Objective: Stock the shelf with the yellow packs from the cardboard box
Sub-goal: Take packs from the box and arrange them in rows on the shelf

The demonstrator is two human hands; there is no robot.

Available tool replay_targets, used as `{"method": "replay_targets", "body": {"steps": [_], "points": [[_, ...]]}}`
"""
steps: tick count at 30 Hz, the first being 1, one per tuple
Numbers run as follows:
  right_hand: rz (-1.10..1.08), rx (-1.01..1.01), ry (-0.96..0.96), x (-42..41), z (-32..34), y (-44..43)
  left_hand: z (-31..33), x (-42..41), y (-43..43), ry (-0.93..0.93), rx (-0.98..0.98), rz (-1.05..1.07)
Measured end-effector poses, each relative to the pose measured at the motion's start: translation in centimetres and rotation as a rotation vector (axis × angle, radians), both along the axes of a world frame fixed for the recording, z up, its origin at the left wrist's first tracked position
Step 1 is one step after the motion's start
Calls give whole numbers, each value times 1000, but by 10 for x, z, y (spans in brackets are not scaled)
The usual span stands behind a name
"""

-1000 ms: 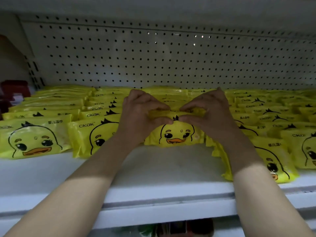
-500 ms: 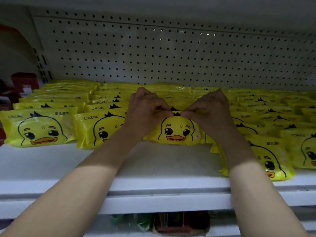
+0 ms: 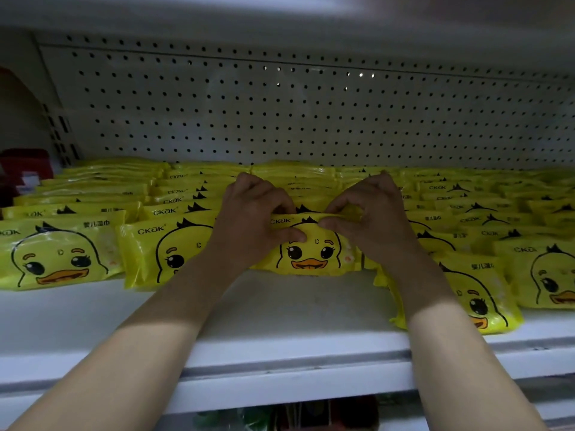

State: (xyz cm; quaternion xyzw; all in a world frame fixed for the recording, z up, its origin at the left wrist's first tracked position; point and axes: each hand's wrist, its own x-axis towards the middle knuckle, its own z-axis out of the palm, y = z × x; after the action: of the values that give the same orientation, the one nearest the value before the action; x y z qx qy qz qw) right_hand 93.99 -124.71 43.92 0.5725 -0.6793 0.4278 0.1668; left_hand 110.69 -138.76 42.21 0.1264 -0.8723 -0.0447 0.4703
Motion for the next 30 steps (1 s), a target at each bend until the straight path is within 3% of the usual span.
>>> {"method": "replay_targets", "body": {"steps": [6,15,20,22,25,27,30], "points": [[-37,-49,41,-4,-2,-3,-2,-6,7,35,-112,104],[-72,-79,73,-12,-10,-12,0,-5,6,51,-70,125],[-53,-124,30,-9,6,-5,19,0,3,143,34,97],[-44,-94,67,-14,21,-4,29,1,2,91,74,96],[-70,48,119,-27,42,-15,42,-8,-5,-51,333,50],[-74,39,163,-33,43,-22,48,-16,-13,-40,455,-48],[-17,-33,147,-36,30,-20,43,-24,-17,-12,408,-80]]}}
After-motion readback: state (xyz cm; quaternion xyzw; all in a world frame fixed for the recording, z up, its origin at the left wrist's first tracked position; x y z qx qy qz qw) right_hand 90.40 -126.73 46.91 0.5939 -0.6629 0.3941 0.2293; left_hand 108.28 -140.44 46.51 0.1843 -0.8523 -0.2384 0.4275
